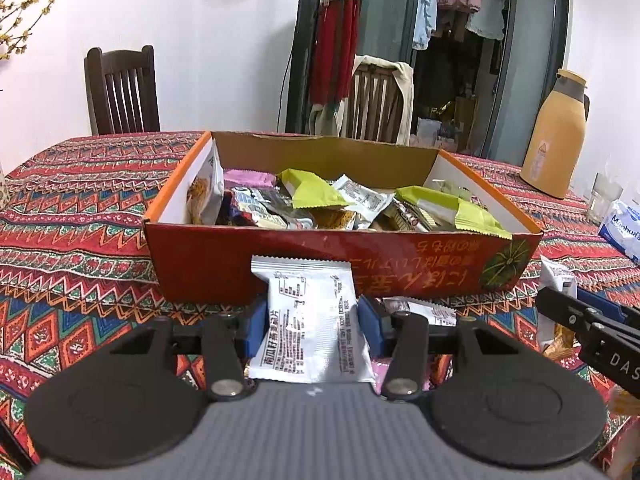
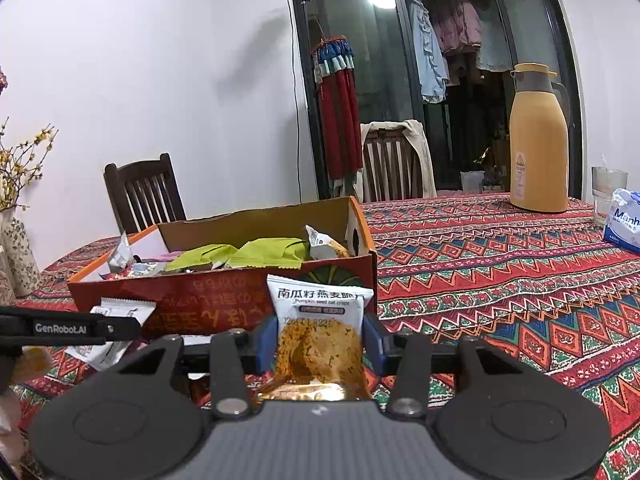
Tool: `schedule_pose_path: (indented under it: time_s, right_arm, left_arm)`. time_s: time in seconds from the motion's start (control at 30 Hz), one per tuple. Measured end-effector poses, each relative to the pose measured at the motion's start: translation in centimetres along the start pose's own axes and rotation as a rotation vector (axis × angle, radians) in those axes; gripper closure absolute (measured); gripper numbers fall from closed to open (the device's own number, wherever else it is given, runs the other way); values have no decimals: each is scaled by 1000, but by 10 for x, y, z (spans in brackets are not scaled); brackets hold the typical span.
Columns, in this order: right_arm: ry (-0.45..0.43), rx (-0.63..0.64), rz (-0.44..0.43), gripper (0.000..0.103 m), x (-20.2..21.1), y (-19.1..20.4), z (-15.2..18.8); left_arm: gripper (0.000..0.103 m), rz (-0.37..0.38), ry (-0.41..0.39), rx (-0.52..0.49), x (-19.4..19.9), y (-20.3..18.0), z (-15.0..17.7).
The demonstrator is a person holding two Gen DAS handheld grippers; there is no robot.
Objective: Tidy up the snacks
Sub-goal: 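Lift both held packets over the orange box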
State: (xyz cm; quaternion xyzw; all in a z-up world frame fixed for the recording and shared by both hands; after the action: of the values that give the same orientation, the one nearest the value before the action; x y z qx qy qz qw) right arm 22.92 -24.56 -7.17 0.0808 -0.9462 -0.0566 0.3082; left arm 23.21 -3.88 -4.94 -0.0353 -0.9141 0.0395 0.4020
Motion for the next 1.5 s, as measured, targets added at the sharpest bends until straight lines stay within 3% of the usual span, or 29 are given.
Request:
schedule_pose_path:
  time_s: [0.8,1.03,1.3,1.5]
  right_arm:
    - [-94,16,1,59,18,2,-4]
    - [-128,25,3,59,27,5,-7]
    - [-205,65,-15,59,47,28,-52]
    - [-220,96,-32,59,32,48,-94]
  left_arm:
    - [54,-5,-125,9,32,3,-13]
    - [54,5,-164,27,57,9,-21]
    - [54,11,-175,32,68,9,-51]
    - [54,10,-211,33,74,9,-81]
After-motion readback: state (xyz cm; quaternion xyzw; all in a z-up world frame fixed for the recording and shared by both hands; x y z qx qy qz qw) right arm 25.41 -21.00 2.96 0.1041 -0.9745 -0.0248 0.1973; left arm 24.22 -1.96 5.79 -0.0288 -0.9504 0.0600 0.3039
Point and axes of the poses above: each gripper's, at about its wrist camera, not at the fingertips, and x roughly against the way its jaws point, y to its left, z to its underside, the point moved 9 cm from there along -x, roughly the way its jaws point, and after that the axes turned 14 degrees about y, right-handed, at the moved point
